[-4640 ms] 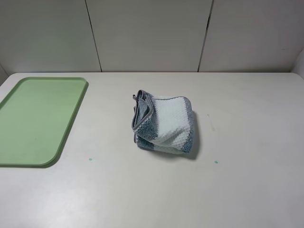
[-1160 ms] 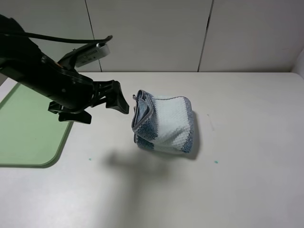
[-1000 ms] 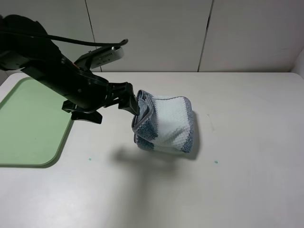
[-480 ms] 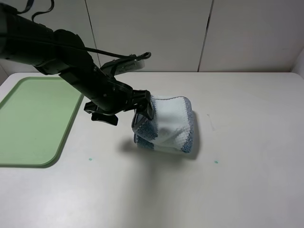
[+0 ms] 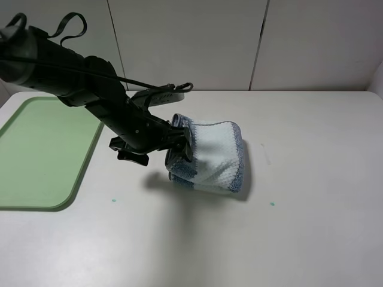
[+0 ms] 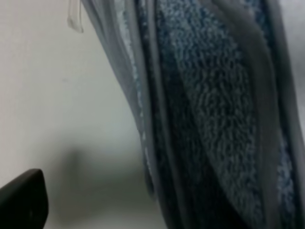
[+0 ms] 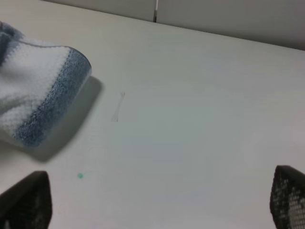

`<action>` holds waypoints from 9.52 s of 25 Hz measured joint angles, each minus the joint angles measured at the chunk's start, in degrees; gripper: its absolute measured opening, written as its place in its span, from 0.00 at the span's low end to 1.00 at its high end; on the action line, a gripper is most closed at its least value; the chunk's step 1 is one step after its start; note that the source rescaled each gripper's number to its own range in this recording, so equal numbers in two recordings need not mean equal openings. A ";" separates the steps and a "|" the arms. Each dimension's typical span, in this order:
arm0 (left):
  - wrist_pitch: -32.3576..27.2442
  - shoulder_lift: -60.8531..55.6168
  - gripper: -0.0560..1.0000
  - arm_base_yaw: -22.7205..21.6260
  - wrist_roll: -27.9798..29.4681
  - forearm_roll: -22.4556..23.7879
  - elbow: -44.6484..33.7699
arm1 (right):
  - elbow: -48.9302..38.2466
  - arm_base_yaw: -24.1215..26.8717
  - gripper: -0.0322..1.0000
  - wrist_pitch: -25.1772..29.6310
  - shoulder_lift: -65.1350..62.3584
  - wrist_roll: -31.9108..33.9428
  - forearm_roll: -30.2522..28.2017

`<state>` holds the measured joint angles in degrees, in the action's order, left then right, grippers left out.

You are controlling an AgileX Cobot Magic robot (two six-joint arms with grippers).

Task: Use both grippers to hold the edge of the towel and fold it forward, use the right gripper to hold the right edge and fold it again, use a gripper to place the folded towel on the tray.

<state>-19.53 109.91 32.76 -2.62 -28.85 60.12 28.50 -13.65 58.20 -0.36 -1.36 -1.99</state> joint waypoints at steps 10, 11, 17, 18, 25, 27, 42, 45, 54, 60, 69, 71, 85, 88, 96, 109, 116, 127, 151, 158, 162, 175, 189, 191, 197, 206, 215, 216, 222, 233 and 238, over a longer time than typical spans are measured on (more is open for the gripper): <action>1.03 6.02 1.00 2.45 -1.31 -0.06 4.59 | 0.00 0.00 1.00 0.00 0.00 0.00 0.05; 0.96 6.62 1.00 2.68 -1.31 -0.06 5.14 | 0.00 0.00 1.00 0.00 0.00 0.00 0.05; 0.97 9.44 1.00 3.67 -1.65 -0.06 7.50 | 0.00 0.00 1.00 0.00 0.00 0.00 0.09; 1.02 9.93 1.00 3.88 -1.73 -0.06 7.70 | 0.00 0.00 1.00 0.00 0.00 0.00 0.09; 1.58 10.47 1.00 4.53 -2.13 -0.09 8.09 | 0.00 0.00 1.00 0.00 0.00 0.00 0.09; 1.64 10.47 1.00 4.53 -2.13 -0.09 8.09 | 0.00 0.00 1.00 0.00 0.00 0.00 0.09; 1.96 11.16 0.57 4.90 -2.13 -0.69 8.09 | 0.00 0.00 1.00 0.00 0.00 0.00 0.09; 2.00 11.16 0.48 4.90 -2.13 -0.82 8.09 | 0.00 0.00 1.00 0.00 0.00 0.00 0.09; 2.13 11.16 0.23 4.90 -2.13 -0.87 8.09 | 0.00 0.00 1.00 0.00 0.00 0.00 0.09; 2.13 11.16 0.23 4.90 -2.13 -0.86 8.09 | 0.00 0.00 1.00 0.00 0.00 0.00 0.09; 1.69 10.09 0.23 4.84 -2.34 0.39 8.09 | 0.00 0.00 1.00 0.00 0.00 0.00 0.09; 0.82 9.14 0.23 4.46 -2.34 0.86 8.09 | 0.00 0.00 1.00 0.00 0.00 0.00 0.09; -4.84 3.79 0.22 -4.25 -2.28 8.69 7.99 | 0.00 0.00 1.00 0.00 0.00 0.00 0.09; -6.38 2.92 0.22 -6.95 -2.28 11.16 7.99 | 0.00 0.00 1.00 0.00 0.00 0.00 0.09; -11.14 1.17 0.22 -14.67 -2.25 16.43 7.97 | 0.00 0.00 1.00 0.00 0.00 0.00 0.09; -16.93 -2.19 0.22 -25.82 -2.16 24.69 7.91 | 0.00 0.00 1.00 0.06 0.00 0.00 0.18; -18.13 -2.20 0.22 -30.36 -2.16 28.32 7.91 | 0.00 0.00 1.00 0.06 0.00 0.00 0.18; -16.61 -2.20 0.22 -35.86 -2.16 34.56 7.91 | 0.00 0.00 1.00 0.06 0.00 0.00 0.18; -11.57 -2.20 0.31 -39.34 -2.36 37.95 7.86 | 0.00 0.00 1.00 -0.01 0.00 0.00 0.18; -11.57 -2.20 0.91 -39.52 -4.98 39.36 7.86 | 0.00 0.00 1.00 -0.01 0.00 0.00 0.18; -12.19 -2.20 0.98 -39.52 -5.18 39.42 7.86 | 0.00 0.00 1.00 -0.01 0.00 0.00 0.18; -17.50 -5.85 1.00 -39.52 -5.02 39.87 7.86 | 0.00 0.00 1.00 -0.01 0.00 0.00 0.18; -31.92 -19.25 1.00 -39.52 -2.41 37.65 7.80 | 0.00 0.00 1.00 -0.01 0.00 0.00 0.18; -35.13 -22.13 1.00 -39.52 -1.85 34.55 7.25 | 0.00 0.00 1.00 -0.01 0.00 0.00 0.18; -37.40 -32.28 1.00 -38.57 -0.10 32.93 3.19 | 0.00 0.00 1.00 -0.01 0.00 0.00 0.18; -38.21 -51.13 1.00 -38.45 0.92 32.78 -8.02 | 0.00 0.00 1.00 0.05 0.00 0.00 0.23; -38.36 -70.84 1.00 -38.45 0.92 30.94 -19.02 | 0.00 0.00 1.00 0.05 0.00 0.00 0.23; -38.57 -73.23 1.00 -38.45 0.92 30.87 -19.98 | 0.00 0.00 1.00 0.05 0.00 0.00 0.23; -42.36 -84.99 1.00 -38.45 0.92 31.04 -26.36 | 0.00 0.00 1.00 0.05 0.00 0.00 0.23; -40.71 -101.47 1.00 -38.44 0.85 32.47 -31.63 | 0.00 0.00 1.00 -0.01 0.00 0.00 0.23; -40.58 -109.60 1.00 -38.39 -2.54 30.05 -31.63 | 0.00 0.00 1.00 -0.01 0.00 0.00 0.23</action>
<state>-60.11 0.31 -5.63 -5.16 1.20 28.49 28.50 -13.65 58.19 -0.36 -1.36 -1.76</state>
